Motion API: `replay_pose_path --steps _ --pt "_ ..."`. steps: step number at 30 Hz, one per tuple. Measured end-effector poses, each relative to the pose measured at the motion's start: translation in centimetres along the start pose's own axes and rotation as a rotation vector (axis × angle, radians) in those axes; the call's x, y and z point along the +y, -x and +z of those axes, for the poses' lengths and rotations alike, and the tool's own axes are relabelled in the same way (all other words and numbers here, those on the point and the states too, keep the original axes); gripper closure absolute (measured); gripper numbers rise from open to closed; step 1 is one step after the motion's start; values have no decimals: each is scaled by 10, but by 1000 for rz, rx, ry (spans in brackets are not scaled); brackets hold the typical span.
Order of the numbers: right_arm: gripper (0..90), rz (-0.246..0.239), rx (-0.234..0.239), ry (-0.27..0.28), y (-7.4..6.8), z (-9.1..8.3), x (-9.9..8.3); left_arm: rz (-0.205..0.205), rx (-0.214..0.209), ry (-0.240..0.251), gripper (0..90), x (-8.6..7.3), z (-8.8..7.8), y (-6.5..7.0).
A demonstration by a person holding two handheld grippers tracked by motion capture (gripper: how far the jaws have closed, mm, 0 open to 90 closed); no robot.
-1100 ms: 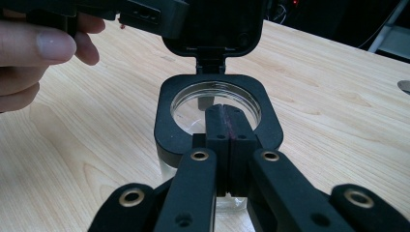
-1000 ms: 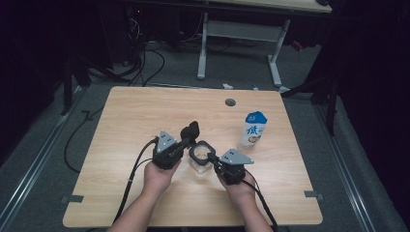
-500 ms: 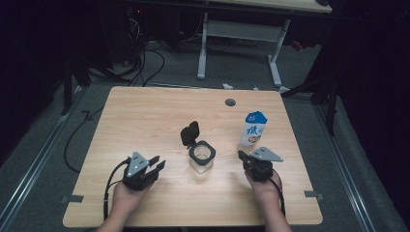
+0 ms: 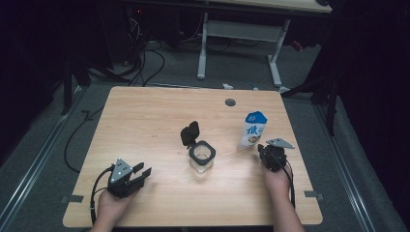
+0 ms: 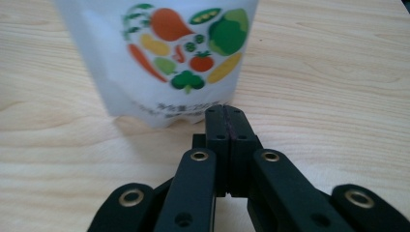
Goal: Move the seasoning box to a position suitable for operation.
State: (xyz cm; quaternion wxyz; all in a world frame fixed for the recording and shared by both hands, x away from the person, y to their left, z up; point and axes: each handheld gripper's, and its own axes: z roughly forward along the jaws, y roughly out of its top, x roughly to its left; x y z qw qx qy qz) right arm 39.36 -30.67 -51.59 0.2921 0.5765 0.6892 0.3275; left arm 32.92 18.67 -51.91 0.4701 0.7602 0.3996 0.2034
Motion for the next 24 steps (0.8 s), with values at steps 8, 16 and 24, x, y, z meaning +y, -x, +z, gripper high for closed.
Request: replay_pose_path --steps 8,16,24 --pt "899 2 -2 -7 0 20 7 9 -7 5 613 -1 1 2" --pt "894 7 8 -8 1 31 18 15 -16 9 613 -1 2 4" --pt "888 14 9 -17 1 46 29 7 -22 -5 605 -2 1 2"
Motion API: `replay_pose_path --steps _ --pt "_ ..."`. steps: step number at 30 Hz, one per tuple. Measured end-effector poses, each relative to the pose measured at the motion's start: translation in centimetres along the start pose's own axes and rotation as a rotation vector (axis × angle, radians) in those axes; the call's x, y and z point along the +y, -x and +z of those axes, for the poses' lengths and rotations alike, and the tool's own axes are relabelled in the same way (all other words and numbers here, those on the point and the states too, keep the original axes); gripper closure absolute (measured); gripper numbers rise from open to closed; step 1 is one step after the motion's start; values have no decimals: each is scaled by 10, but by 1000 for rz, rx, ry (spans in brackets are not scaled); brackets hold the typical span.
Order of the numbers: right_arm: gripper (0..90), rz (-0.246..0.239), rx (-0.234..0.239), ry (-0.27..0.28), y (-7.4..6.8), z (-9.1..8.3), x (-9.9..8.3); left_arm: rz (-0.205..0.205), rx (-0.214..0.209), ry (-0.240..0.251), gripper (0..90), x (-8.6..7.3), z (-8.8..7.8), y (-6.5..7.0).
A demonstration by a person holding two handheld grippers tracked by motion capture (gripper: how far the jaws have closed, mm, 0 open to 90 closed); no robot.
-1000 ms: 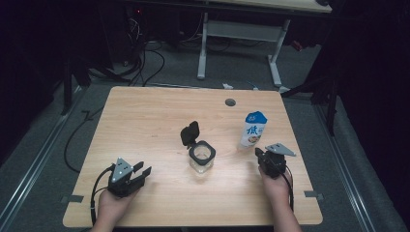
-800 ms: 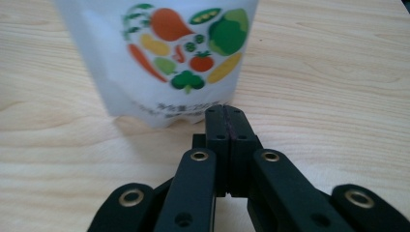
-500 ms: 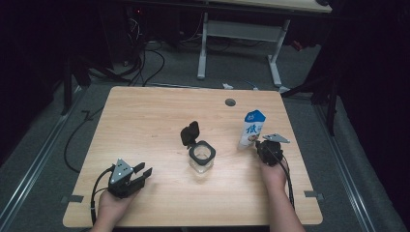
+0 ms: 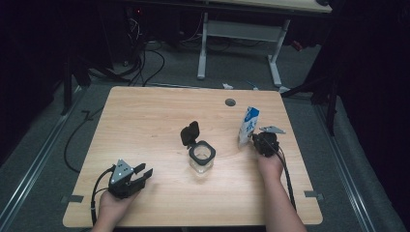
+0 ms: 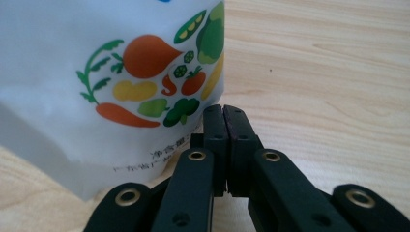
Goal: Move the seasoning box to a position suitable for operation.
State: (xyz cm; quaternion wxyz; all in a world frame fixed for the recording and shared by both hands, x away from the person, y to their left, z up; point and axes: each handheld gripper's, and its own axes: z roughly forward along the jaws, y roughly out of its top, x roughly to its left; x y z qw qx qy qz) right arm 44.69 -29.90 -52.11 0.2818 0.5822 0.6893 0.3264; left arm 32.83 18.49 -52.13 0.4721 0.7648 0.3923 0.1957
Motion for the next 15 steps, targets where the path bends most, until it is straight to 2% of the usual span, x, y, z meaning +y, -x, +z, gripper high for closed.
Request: replay_pose_path --steps 4,8,12,15 --pt "888 -17 1 -2 -1 -1 1 4 2 0 604 0 0 0" --pt "865 -32 12 -4 -4 -11 -2 8 4 -3 595 -1 1 0" --pt "853 -66 28 20 -16 -26 -7 7 3 0 582 0 0 1" --pt "833 -80 50 16 -24 -35 -15 10 1 2 580 0 1 1"
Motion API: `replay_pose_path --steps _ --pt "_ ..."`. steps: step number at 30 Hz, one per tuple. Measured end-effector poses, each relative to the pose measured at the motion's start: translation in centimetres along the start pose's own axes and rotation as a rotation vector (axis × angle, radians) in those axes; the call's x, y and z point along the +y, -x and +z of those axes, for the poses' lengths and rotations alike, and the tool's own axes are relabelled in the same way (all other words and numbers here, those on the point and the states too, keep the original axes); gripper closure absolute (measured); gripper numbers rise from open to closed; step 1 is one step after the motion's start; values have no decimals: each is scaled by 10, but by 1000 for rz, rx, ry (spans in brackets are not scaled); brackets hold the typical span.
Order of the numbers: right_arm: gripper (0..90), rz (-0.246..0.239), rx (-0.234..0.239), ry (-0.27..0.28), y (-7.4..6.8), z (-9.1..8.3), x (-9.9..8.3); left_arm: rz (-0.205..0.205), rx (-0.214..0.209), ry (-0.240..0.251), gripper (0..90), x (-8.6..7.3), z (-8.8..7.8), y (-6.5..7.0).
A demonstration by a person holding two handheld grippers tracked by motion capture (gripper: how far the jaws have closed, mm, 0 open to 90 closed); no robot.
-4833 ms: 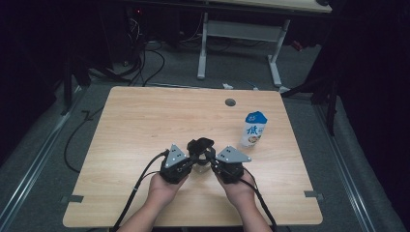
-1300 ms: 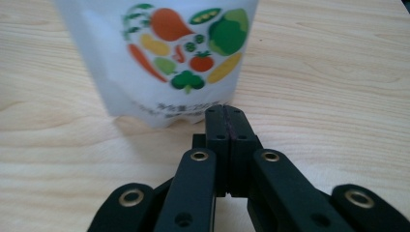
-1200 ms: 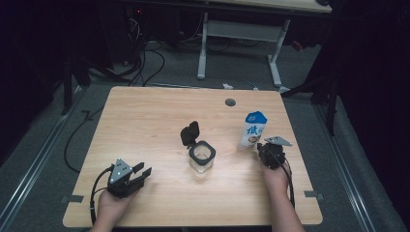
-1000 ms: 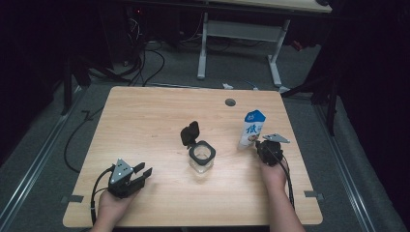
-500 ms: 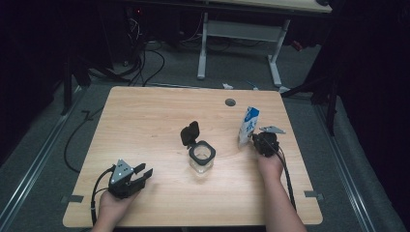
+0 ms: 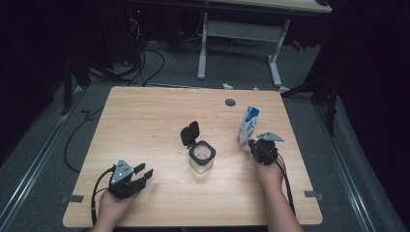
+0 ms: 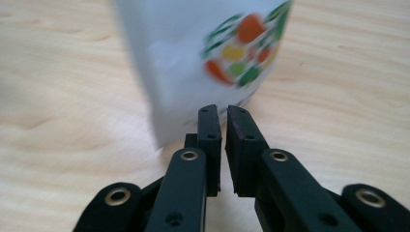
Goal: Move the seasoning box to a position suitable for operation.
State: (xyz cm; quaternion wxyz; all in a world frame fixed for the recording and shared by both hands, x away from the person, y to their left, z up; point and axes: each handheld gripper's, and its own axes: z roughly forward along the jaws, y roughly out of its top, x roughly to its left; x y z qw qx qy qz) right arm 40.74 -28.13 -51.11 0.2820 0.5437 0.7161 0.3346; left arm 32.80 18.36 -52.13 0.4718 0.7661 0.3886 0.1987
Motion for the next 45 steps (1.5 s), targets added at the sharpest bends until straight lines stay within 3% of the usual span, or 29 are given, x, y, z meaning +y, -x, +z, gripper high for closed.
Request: replay_pose_path --steps 10,16,22,28,38,45 --pt "750 -29 38 9 -27 -14 -7 -8 -9 5 570 0 0 -1" --pt "727 -18 14 25 -32 -12 3 -10 -12 9 562 0 -1 -1" --pt "756 -8 -3 21 -35 -5 10 -12 -10 13 563 -1 -1 -2" --pt "894 -2 -23 20 -34 -2 11 -13 -10 13 562 -2 -1 -3" --pt "900 -32 -46 10 -33 -6 9 -12 -10 12 562 -2 -1 -2" --pt "900 -18 -51 21 -23 -13 3 -12 -9 13 562 -2 -1 -2"
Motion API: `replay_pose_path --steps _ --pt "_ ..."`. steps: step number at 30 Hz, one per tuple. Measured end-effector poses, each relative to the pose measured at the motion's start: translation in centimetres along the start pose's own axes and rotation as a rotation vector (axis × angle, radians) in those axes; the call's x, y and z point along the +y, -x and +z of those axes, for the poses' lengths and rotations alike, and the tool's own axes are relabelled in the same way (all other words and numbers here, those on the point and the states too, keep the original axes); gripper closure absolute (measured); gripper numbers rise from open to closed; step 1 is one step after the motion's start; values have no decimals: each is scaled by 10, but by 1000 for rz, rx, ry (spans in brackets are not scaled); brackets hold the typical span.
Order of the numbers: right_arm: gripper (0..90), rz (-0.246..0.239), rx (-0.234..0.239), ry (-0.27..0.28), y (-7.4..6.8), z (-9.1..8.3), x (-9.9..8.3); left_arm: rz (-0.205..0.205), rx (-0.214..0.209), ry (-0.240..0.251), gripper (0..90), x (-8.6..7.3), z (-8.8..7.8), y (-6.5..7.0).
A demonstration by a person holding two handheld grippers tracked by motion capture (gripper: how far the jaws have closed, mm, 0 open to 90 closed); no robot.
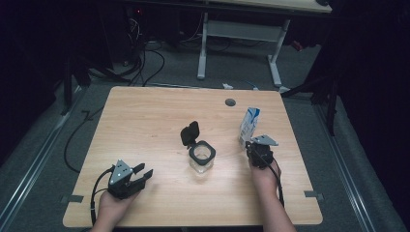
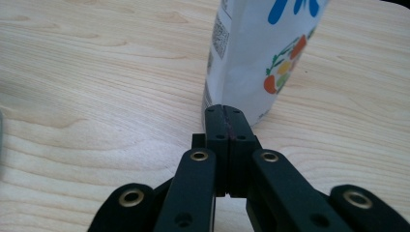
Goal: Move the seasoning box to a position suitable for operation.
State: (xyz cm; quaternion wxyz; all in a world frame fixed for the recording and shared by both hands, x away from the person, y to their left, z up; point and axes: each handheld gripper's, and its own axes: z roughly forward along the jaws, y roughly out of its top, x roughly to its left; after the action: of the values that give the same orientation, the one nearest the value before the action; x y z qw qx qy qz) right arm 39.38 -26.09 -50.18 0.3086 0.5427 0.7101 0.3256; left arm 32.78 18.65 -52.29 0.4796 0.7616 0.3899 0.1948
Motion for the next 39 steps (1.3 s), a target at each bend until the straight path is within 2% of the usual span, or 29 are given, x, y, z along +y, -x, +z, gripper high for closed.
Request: replay_pose_path --steps 16,20,24,28,30,34,39 --pt "900 40 -21 5 29 -9 -10 -1 8 1 563 0 -1 -1" --pt "898 46 1 11 31 -9 -11 -2 6 0 562 0 -1 -2" --pt "806 56 42 17 33 -11 -14 -1 5 1 554 0 0 -2" --pt "660 42 61 33 35 -13 -14 4 0 -1 554 0 0 -1" --pt "622 38 60 39 35 -13 -11 5 -1 1 554 0 1 0" --pt "608 44 86 78 37 -11 -5 7 -4 0 549 0 1 0" --pt "587 51 103 80 39 -8 4 4 -5 0 549 -1 1 0"
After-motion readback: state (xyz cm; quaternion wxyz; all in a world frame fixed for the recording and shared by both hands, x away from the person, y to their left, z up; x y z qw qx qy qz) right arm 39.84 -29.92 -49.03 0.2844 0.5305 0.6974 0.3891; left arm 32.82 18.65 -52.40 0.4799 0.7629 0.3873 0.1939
